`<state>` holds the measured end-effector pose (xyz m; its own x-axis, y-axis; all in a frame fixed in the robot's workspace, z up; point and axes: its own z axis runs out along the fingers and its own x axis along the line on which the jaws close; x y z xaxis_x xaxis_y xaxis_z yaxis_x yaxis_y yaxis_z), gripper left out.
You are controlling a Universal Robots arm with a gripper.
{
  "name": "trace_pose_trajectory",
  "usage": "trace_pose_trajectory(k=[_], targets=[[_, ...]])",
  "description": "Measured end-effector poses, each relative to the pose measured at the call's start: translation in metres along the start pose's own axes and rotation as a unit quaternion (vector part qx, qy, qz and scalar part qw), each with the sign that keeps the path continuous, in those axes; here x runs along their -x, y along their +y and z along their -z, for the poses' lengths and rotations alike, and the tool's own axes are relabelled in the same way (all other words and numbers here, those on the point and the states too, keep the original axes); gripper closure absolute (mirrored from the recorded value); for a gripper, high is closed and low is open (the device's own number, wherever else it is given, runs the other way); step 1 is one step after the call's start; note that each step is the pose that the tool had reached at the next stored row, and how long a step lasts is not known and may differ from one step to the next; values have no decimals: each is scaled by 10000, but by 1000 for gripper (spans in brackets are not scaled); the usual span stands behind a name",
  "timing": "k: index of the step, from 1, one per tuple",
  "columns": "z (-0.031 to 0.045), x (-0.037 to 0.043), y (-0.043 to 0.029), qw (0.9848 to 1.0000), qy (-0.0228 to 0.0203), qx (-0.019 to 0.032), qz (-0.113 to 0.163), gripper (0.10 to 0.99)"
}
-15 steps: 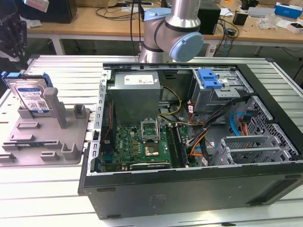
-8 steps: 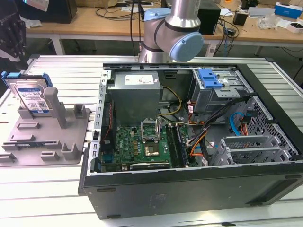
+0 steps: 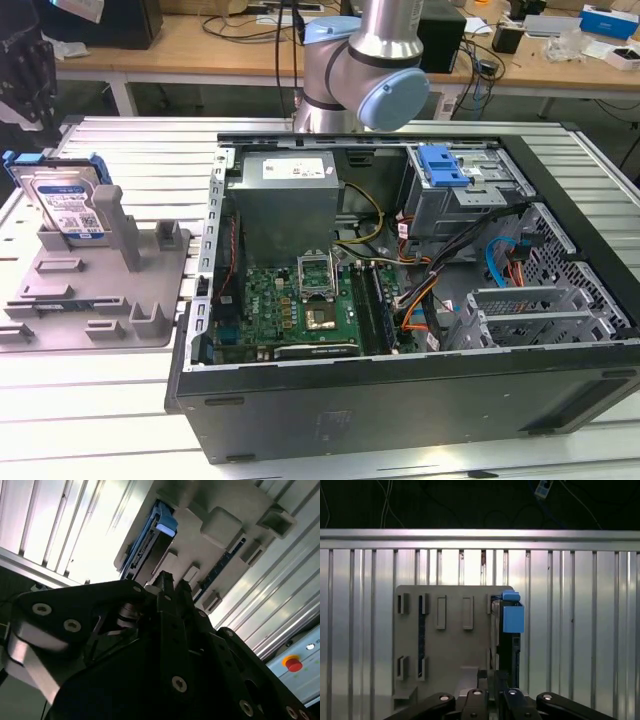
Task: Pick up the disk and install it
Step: 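Pick up the disk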
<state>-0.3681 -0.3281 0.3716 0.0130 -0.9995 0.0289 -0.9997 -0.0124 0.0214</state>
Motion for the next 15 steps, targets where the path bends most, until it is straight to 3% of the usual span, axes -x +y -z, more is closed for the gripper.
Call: trace_pose_trajectory(k=[1,2,3,4,5,7,8,9,10,11,13,15], targets=[[0,10,0,10000,-1,-1,0,851],[0,18,0,10000,-3,-3,1,851],[0,31,0,10000,-4,-7,10,729],[1,35,1,10000,-4,-12,16,671],[1,37,0,10000,-5,-18,20,671],[-1,38,-1,10000,-9,-28,22,549],[-1,38,-1,10000,-9,-28,22,549],[0,41,0,10000,-9,-28,21,486],[2,55,-2,10000,-6,-26,20,486],[3,142,-8,10000,13,-28,25,486],[3,244,-7,10000,18,-29,24,486],[-19,272,48,10000,18,-52,24,486]])
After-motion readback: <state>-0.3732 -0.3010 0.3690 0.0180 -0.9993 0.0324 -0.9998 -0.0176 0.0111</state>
